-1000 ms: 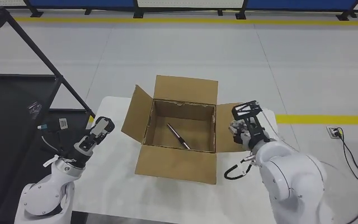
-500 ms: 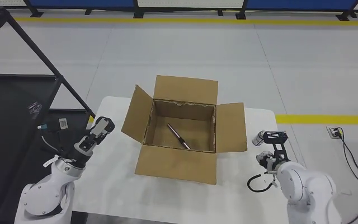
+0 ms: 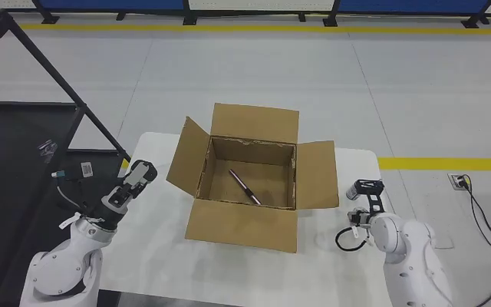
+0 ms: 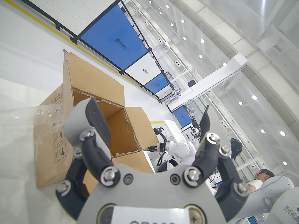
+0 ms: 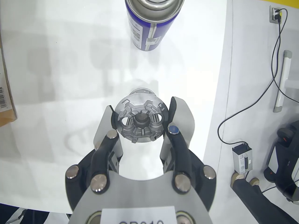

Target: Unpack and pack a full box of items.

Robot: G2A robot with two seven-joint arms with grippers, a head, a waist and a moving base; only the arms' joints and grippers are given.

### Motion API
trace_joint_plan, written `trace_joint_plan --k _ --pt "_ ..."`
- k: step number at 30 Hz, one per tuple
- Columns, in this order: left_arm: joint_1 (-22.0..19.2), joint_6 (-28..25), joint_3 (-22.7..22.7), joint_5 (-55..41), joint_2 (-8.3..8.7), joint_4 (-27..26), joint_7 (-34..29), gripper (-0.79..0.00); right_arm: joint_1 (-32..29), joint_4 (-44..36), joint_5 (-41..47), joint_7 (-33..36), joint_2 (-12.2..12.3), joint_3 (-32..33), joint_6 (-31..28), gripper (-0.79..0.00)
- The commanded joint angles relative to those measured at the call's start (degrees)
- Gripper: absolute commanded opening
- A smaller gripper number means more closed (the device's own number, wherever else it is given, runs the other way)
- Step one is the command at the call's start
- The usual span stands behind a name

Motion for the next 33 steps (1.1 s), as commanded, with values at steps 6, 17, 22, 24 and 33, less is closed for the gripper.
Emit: trace_joint_plan --k 6,17,22,24,33 --pt "0.0 0.0 0.0 0.0 0.0 0.0 0.0 0.0 2.93 4.7 0.46 -0.19 0.23 -0.69 -0.09 -0.406" --pt "0.0 0.0 0.0 0.0 0.0 0.0 0.0 0.0 1.06 -10.75 0.47 -1.86 0.56 0.22 5.24 0.0" --pt "0.0 0.0 0.0 0.0 0.0 0.0 0.0 0.0 1.08 -26.28 -3.14 -0.46 0.36 -4.29 6.92 0.0" --pt "0.59 0.27 0.07 -0.08 0.01 -0.59 1.07 0.0 3.54 -28.65 -1.4 -0.11 0.07 -8.48 4.31 0.0" --pt "3.6 -0.22 -3.04 -2.04 0.39 -1.78 4.47 0.0 28.71 -2.02 14.96 1.81 -4.32 -33.65 -6.71 0.0"
